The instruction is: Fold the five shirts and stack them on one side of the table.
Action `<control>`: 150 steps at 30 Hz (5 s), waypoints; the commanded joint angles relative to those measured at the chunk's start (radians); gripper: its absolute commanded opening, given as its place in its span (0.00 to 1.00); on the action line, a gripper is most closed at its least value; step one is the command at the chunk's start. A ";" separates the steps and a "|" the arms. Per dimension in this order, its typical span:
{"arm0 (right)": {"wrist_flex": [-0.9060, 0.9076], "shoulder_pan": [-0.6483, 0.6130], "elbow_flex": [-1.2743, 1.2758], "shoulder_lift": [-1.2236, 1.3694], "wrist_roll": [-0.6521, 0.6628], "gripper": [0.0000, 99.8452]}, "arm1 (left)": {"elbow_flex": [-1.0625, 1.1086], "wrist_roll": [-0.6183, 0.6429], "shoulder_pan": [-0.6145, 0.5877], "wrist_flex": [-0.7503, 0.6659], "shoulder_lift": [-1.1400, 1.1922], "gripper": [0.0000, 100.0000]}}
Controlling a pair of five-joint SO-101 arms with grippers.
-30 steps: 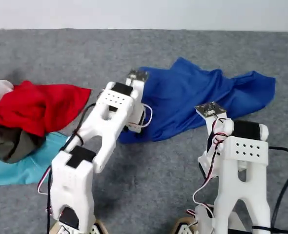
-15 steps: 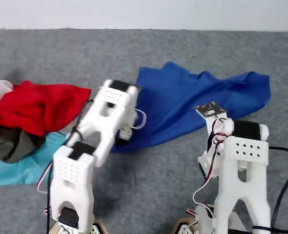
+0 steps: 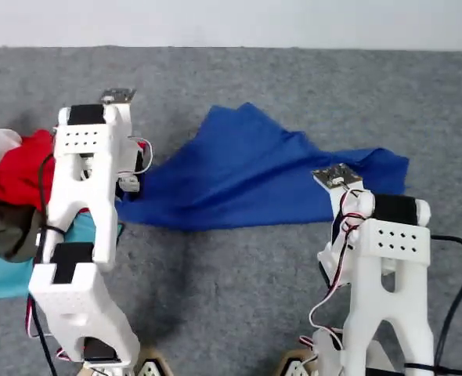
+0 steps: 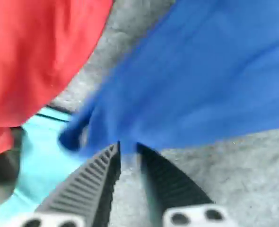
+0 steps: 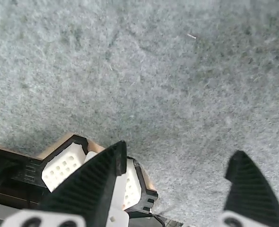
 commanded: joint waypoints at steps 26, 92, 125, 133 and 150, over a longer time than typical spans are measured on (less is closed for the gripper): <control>-0.542 0.268 -0.574 0.700 0.109 0.43 | 0.380 -0.031 0.006 0.035 -0.756 0.27; 0.024 -0.028 -0.107 -0.303 0.695 0.16 | 0.483 -0.031 0.006 0.035 -0.809 0.27; -0.691 -0.134 -0.117 0.248 0.157 0.26 | 0.552 -0.031 0.002 0.035 -0.818 0.27; -0.693 -0.228 -0.288 0.510 0.158 0.25 | 0.552 -0.031 0.000 0.035 -0.818 0.27; -0.395 -0.205 -0.657 0.723 0.166 0.01 | 0.552 -0.031 -0.002 0.035 -0.818 0.27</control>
